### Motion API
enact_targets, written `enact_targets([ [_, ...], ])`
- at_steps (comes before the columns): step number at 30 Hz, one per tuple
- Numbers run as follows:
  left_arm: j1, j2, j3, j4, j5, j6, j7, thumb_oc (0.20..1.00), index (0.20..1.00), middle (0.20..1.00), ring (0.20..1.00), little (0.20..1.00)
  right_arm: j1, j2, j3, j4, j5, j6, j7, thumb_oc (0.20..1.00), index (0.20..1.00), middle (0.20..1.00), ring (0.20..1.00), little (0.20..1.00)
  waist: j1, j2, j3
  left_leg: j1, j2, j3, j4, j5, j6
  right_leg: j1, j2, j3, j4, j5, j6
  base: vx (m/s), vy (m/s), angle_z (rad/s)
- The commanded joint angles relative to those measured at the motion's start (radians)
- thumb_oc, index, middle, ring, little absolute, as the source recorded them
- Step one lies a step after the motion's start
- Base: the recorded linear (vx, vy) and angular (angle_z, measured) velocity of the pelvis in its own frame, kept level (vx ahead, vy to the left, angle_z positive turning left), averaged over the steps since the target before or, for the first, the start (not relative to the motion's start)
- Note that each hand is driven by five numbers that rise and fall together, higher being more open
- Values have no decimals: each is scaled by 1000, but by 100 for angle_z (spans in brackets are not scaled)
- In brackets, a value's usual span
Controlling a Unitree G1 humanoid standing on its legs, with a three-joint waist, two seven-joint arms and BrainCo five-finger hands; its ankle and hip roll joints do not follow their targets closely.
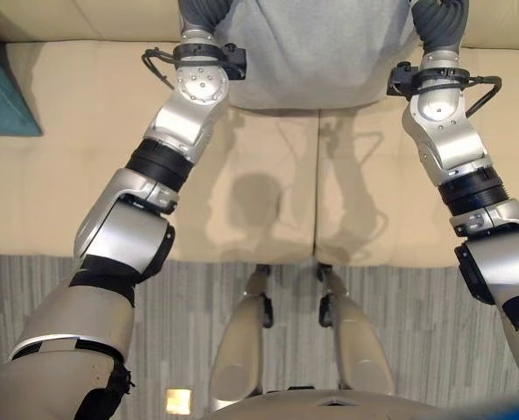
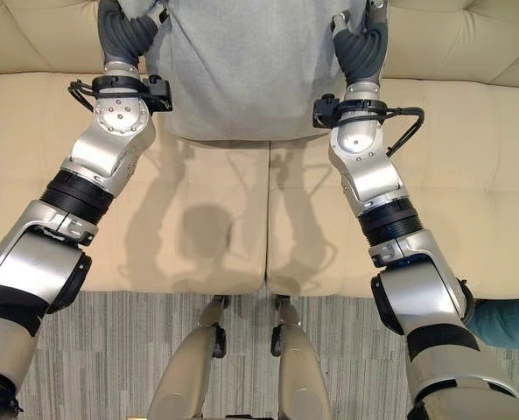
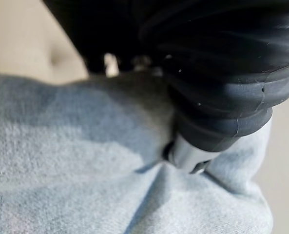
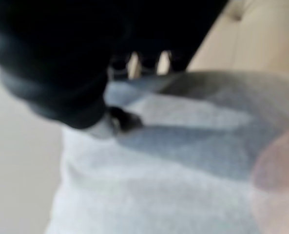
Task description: Pick up all the scattered cushions and arrange them neatly on the sofa.
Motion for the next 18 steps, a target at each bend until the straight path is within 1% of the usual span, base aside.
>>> enact_targets([
  [1,-159,-146,-87,20,24,-118,-42,200,200,200,200,200,-108,127,107,-26,-74,-111,41,200,200,200,200,200,17,-16,-144,17,-1,-43,2,-70,-69,-37,-46,-27,-26,28,100,-34,-3,-1],
  [5,-152,-151,-78,25,18,-114,-37,200,200,200,200,200,-112,127,107,-11,-83,-103,36,200,200,200,200,200,18,-13,-130,2,-3,-44,4,-61,-71,-51,-47,-30,-25,35,99,0,0,0],
  [10,-142,-157,-73,59,24,-101,-39,200,200,200,200,200,-140,121,124,66,-88,-82,36,200,200,200,200,200,23,-6,-105,-30,-1,-48,6,-53,-77,-83,-46,-32,-18,33,96,-21,-11,0],
  [14,-144,-152,-80,99,49,-84,-35,200,200,200,200,200,-193,118,148,139,-81,-71,38,200,200,200,200,200,30,-6,-79,-61,0,-50,6,-40,-82,-118,-46,-38,-12,43,96,-34,-19,0],
  [15,-149,-146,-83,119,54,-78,-35,520,520,520,520,520,-206,121,154,162,-82,-66,37,200,200,200,200,200,31,-6,-78,-66,0,-51,5,-39,-82,-126,-44,-37,-12,45,96,0,0,0],
  [16,-150,-146,-83,120,54,-79,-35,884,884,884,884,884,-207,121,154,163,-81,-66,38,200,200,200,200,200,30,-6,-78,-67,0,-51,5,-39,-82,-128,-44,-37,-11,45,96,0,0,0],
  [17,-164,-133,-87,136,71,-70,-28,1000,1000,1000,1000,1000,-234,118,171,190,-93,-57,35,200,200,200,200,200,33,-7,-72,-78,1,-52,6,-36,-83,-140,-44,-39,-9,48,95,0,0,0],
  [18,-169,-122,-87,146,74,-69,-28,1000,1000,1000,1000,1000,-253,116,179,218,-103,-45,29,200,200,200,200,200,33,-8,-69,-89,2,-54,7,-33,-83,-149,-43,-40,-9,50,94,-26,-35,-2],
])
